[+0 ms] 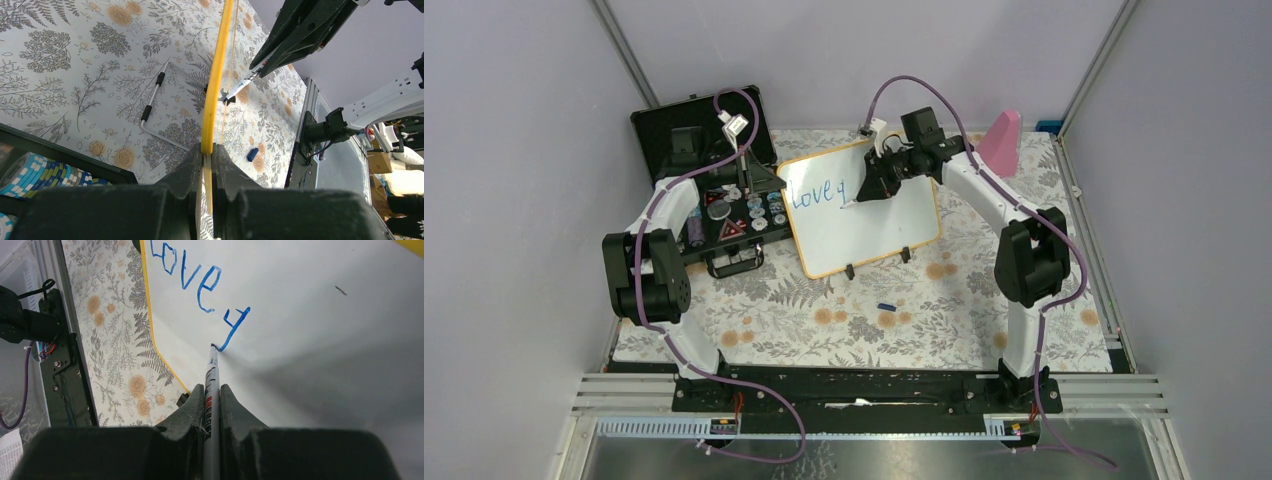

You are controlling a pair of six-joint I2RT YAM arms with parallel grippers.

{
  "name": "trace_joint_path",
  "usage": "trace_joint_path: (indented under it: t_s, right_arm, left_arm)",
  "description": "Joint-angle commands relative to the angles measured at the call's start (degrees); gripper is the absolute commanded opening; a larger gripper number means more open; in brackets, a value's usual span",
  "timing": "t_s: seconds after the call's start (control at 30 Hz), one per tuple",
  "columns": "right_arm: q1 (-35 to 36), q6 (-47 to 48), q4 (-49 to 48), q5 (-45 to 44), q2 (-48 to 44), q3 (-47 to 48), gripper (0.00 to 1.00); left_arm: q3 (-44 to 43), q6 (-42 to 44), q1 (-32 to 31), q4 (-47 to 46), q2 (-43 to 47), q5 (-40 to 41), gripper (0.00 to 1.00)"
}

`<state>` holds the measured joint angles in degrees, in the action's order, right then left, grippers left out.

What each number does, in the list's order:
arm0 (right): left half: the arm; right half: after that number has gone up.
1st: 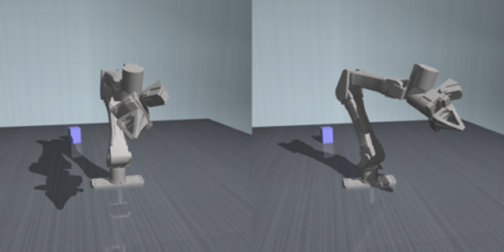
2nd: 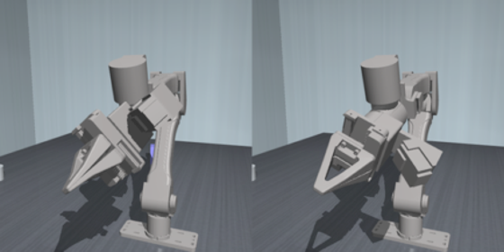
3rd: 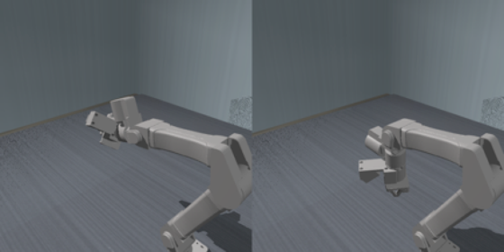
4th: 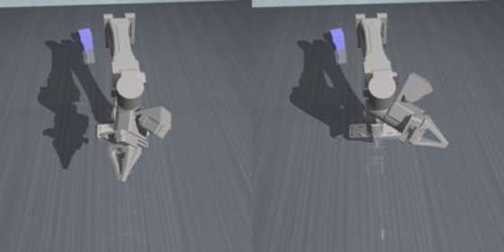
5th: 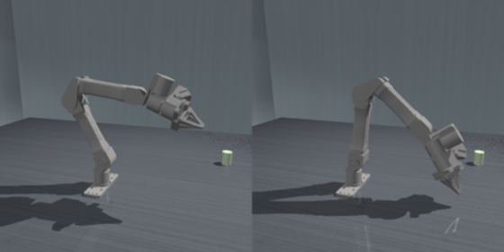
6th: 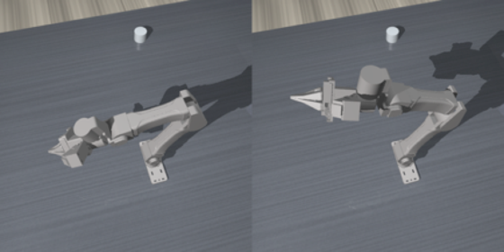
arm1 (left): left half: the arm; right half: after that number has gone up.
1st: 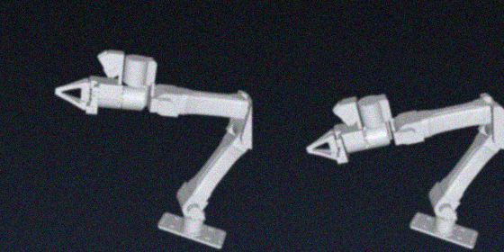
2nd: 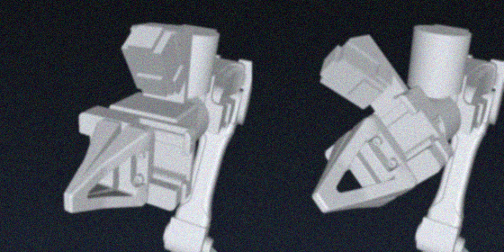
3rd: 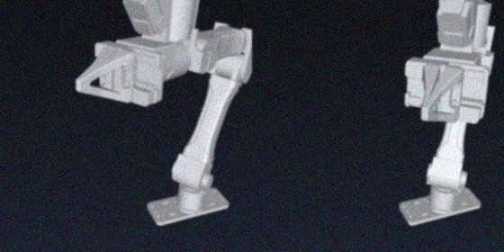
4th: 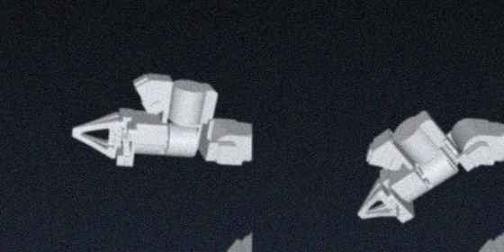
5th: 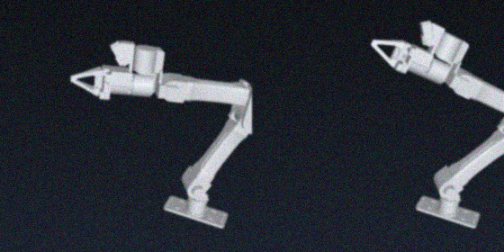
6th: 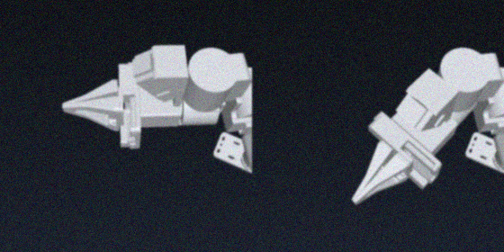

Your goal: Write a sentence on the whiteboard

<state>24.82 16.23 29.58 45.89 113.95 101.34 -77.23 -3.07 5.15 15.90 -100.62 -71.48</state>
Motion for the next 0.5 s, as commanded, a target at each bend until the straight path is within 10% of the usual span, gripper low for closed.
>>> trace_joint_path:
  t_s: [0.0,0.47]
  right_arm:
    - [1.0,-0.1,-2.7,-1.9,-1.7,2.3,0.00]
    - [-3.2,-1.8,-2.5,3.6,-7.9,1.3,0.00]
  left_arm:
    - [-1.9,1.0,-0.4,-1.5,0.3,-1.0,0.00]
    - [-1.9,0.8,-0.5,-1.4,0.7,-1.0,0.00]
